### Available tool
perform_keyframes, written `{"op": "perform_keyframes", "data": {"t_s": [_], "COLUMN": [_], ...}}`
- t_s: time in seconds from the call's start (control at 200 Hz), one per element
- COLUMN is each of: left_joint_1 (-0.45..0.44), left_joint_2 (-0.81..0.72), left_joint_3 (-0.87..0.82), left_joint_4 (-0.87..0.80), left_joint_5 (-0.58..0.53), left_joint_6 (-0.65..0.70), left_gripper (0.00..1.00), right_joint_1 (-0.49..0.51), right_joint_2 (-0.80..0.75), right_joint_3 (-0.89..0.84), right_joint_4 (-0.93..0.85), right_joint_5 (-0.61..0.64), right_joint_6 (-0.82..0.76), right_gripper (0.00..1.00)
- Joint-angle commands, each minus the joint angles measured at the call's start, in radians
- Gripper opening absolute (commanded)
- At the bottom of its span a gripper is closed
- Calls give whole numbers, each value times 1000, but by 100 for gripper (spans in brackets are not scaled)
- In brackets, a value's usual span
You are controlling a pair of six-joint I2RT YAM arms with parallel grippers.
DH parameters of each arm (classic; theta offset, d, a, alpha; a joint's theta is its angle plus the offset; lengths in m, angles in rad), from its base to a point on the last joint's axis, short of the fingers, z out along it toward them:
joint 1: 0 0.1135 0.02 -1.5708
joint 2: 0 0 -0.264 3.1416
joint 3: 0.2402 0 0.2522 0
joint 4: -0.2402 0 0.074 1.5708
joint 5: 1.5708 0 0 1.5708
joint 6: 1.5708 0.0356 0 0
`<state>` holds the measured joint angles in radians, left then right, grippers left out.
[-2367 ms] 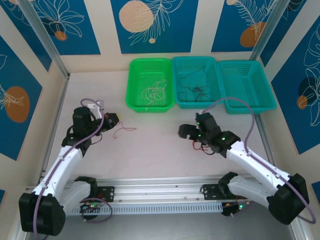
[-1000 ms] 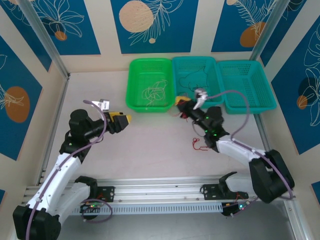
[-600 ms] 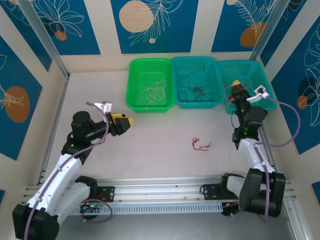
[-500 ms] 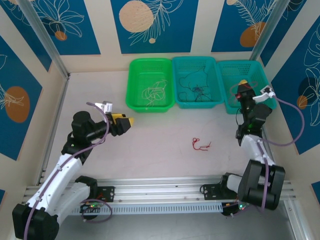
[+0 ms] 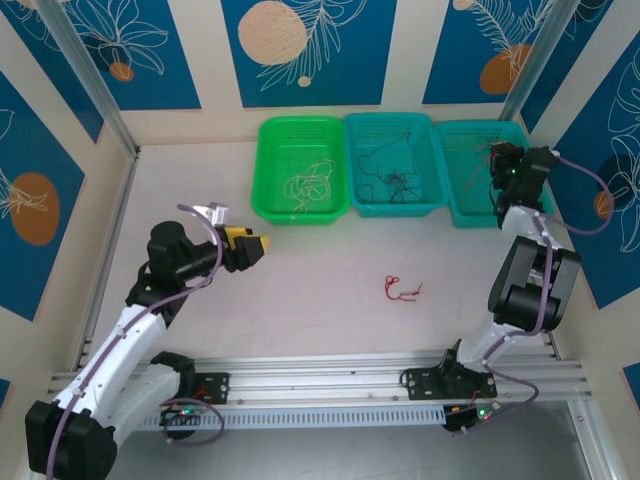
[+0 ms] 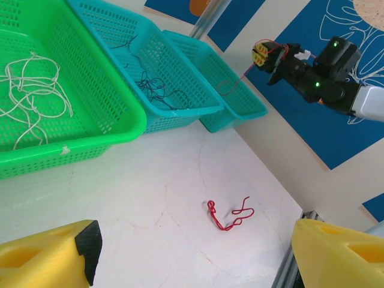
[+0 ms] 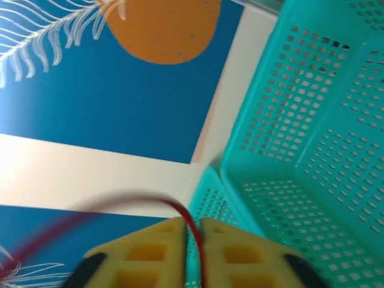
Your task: Untangle the cables
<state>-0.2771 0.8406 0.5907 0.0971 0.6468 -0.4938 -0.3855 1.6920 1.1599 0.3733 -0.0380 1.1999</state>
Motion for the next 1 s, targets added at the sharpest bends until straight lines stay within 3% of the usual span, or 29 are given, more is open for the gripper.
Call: {"op": "perform_keyframes", "data": {"t_s": [0.0,0.09,0.155,0.18,0.205,0.22,0.245,0.365,0.495,0.585,0.81,0.995], "left_joint_1": [-12,-13,-15,-15,-16,-16,-16,-16,-17,-17,-17,-22], "left_joint_2": [-7,0,3,3,3,4,4,3,5,5,-1,6], "left_joint_3": [-18,-23,-26,-26,-26,-26,-26,-24,-27,-31,-38,-26], "left_joint_4": [6,8,17,21,24,25,26,20,15,12,7,26], "left_joint_5": [-13,-7,-7,-7,-9,-7,-8,-10,-15,-13,-11,21], "left_joint_6": [31,30,25,24,22,20,20,14,5,-2,9,21], "left_gripper": [83,83,83,83,83,83,83,83,83,83,83,84], "right_joint_1": [1,11,13,14,12,13,12,20,48,45,60,106], "right_joint_2": [42,72,86,90,90,90,94,136,205,255,93,-147], "right_joint_3": [117,233,281,290,295,300,308,416,551,606,364,131], "right_joint_4": [-340,-576,-673,-698,-714,-727,-744,-905,-1081,-1142,-861,-732], "right_joint_5": [48,118,144,147,149,150,149,162,296,307,145,128], "right_joint_6": [-38,-93,-125,-133,-138,-145,-159,-250,-330,-363,-406,-430], "right_gripper": [35,66,70,78,80,95,100,100,100,97,90,91]}}
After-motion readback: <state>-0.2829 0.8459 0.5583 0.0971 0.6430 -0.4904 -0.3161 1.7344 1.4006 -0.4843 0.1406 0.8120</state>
